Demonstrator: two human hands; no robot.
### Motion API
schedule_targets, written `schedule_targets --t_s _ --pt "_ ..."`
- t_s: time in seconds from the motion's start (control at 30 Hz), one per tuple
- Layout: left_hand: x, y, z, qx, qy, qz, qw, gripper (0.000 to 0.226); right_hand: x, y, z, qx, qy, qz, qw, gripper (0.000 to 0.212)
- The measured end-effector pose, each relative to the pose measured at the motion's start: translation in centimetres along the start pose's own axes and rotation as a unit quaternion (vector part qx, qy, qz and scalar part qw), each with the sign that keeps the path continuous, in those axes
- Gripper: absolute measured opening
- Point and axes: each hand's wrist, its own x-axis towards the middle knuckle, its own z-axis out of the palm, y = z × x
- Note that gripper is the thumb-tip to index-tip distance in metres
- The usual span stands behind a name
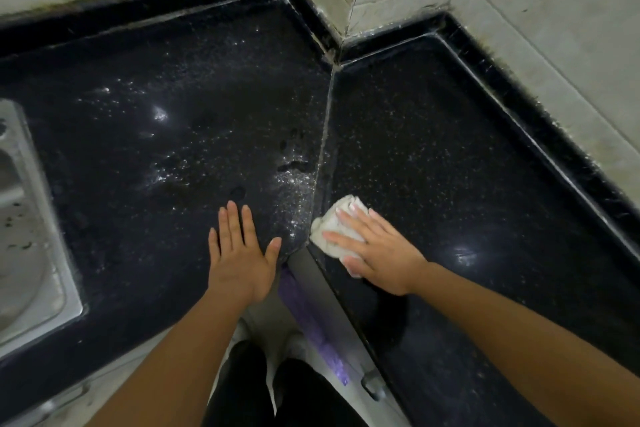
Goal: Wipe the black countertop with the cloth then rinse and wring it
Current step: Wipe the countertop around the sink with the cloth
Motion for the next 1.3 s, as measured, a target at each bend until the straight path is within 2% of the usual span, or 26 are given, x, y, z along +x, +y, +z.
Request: schedule_targets --t_s 0.23,0.53,0.7,0.9,1.13,1.2,1.3 --pt "0.1 -0.2 0.3 -0.001 0.008 0.002 1.0 0.072 8.0 4.1 -4.3 0.062 -0.01 0.153 0.986 0.051" --pt "0.2 -0.4 0.4 -0.008 0.012 0.0 1.0 0.079 16.3 6.7 -7.7 0.162 -0.023 0.322 0.932 0.054" --pt "0.1 -0.2 0.1 0.011 -0.005 -0.004 1.0 0.072 14.1 3.8 -6.5 0.142 -0.014 0.278 0.95 0.055" --pt "0.0 -0.2 -0.1 -0.004 -0.011 0.006 1.0 0.071 8.5 -3.7 -3.5 0.113 -0.016 0.216 0.97 0.056" --pt "-0.3 -1.1 -0.3 -0.012 -0.01 0.051 0.999 0.076 1.2 -9.0 -0.6 0.093 -0.023 0.153 0.984 0.06" --pt "-0.4 -1.9 -0.7 0.004 -0.023 0.078 0.997 0.076 -0.9 -8.9 0.0 0.1 -0.021 0.171 0.98 0.059" --pt "-0.8 -3.8 -1.4 0.036 -0.048 0.142 0.988 0.075 -4.2 -9.0 1.5 0.128 0.018 0.288 0.949 0.061"
